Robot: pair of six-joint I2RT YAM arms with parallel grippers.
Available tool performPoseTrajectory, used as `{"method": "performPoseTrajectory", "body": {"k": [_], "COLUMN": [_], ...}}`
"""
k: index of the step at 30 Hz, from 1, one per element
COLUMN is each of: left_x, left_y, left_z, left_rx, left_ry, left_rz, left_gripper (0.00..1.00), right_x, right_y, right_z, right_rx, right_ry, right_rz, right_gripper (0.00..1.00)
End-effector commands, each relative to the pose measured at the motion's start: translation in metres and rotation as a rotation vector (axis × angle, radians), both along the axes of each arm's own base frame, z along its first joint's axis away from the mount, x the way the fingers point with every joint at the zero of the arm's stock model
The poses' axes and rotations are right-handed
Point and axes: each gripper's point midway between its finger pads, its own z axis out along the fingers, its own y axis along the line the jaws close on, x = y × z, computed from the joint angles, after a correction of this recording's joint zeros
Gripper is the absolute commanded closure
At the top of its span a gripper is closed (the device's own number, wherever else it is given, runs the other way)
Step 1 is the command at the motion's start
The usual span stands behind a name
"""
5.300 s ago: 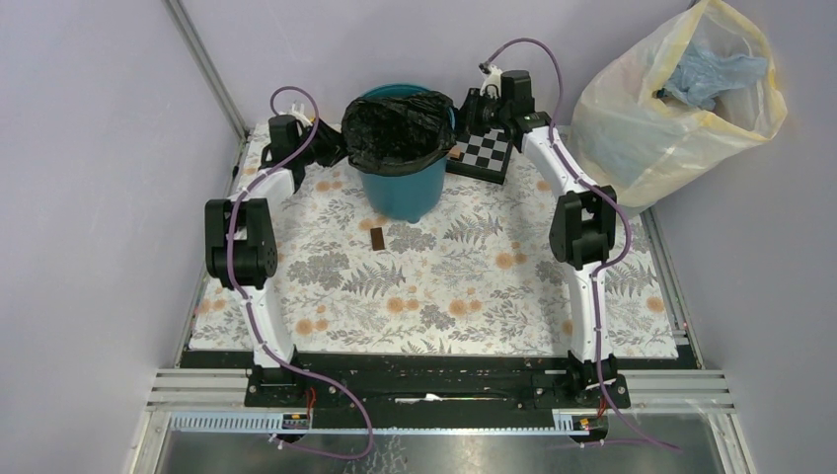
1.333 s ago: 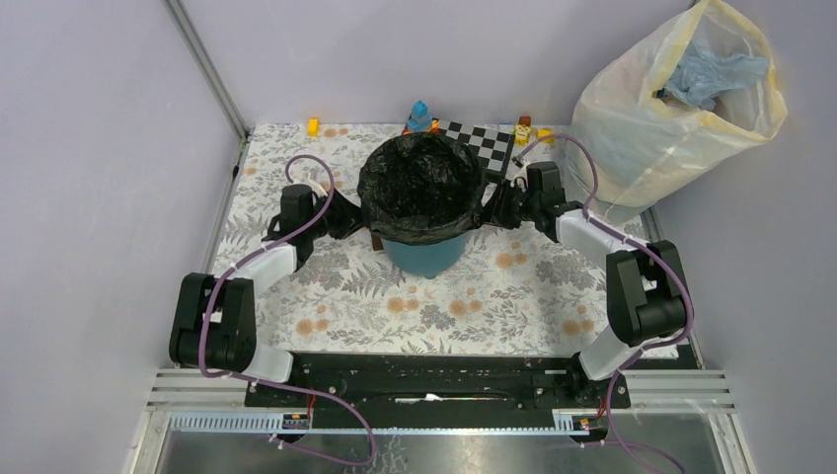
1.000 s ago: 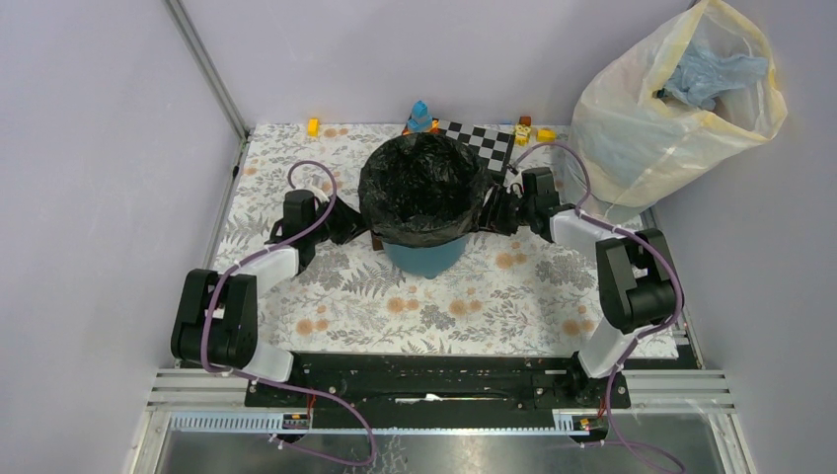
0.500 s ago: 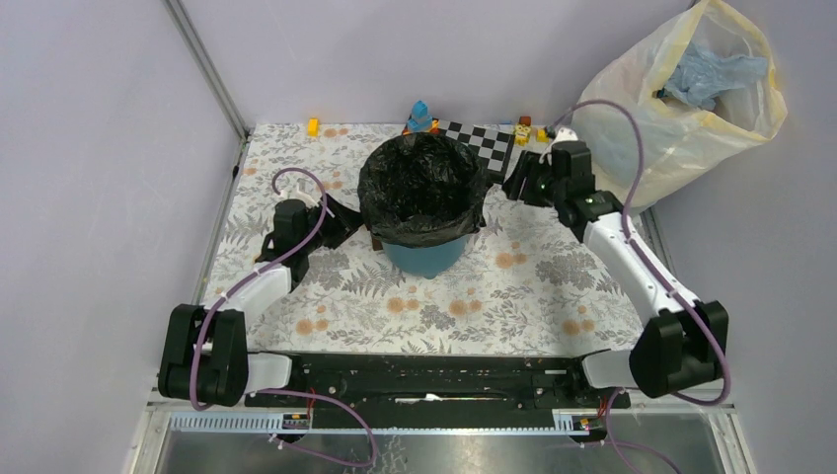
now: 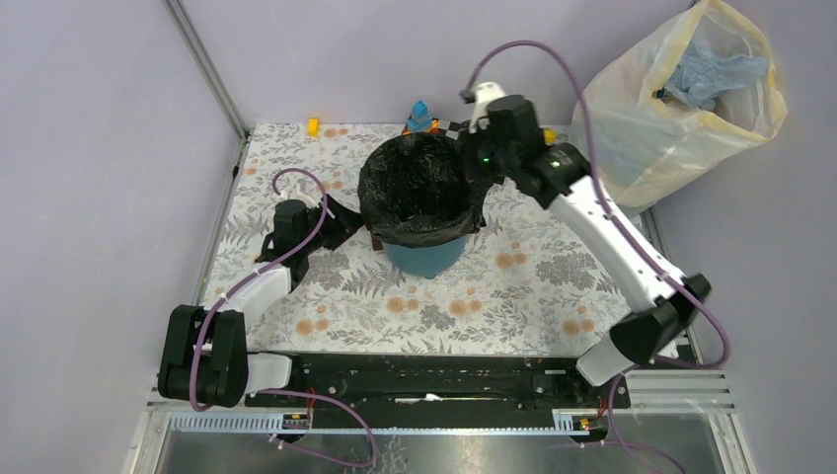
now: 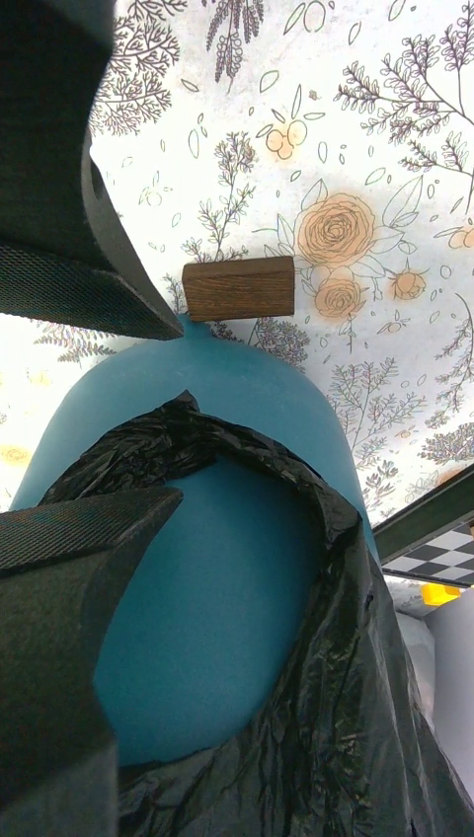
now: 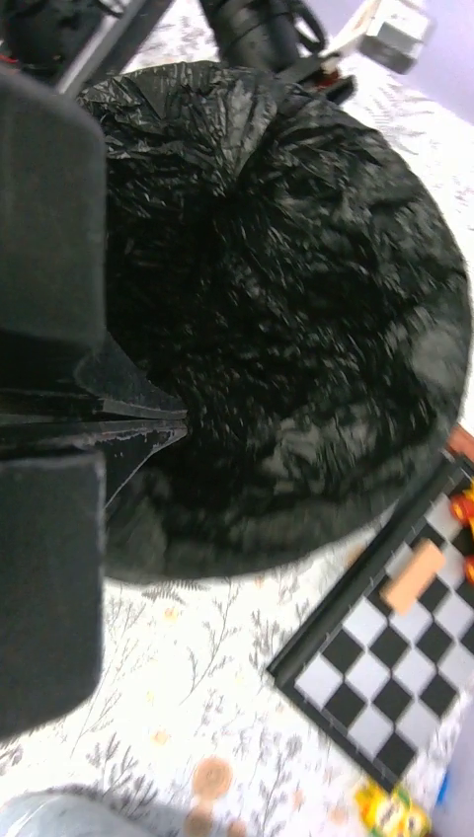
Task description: Put the trash bags into the trash bin
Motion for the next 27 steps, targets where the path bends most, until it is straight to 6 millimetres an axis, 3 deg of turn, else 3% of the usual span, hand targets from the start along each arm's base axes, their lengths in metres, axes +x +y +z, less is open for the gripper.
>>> {"method": "performPoseTrajectory", "body": {"k": [1,8,20,27], "left_x": [0.007,0.011,0.017,0.02], "left_y": [-0.005,-0.013,-0.021,-0.026], "left_z": [0.019,0.016,0.004,-0.002], "left_rx": [0.002,-0.017,-0.005,-0.001], "left_ry": [-0.077,-0.067,-0.041,-0.027], "left_rz": [-0.027,-0.061,-0.082,-0.101], "left_gripper": [0.4,0.41,0.42,0.48], "right_x": [-0.02,-0.032,-0.037,-0.044], "right_y": [0.037,0.067,0.07,0.077], "right_z": [-0.034,-0.086,-0.187,-0.232], "right_rx": [-0.158,-0.36,-0.51,-0.535], "right_ry": [0.113,0.183,0.378,0.487], "right_rz": [0.153,0.271,0.322,0.367], "right_gripper": [1.0,1.0,1.0,1.0]}}
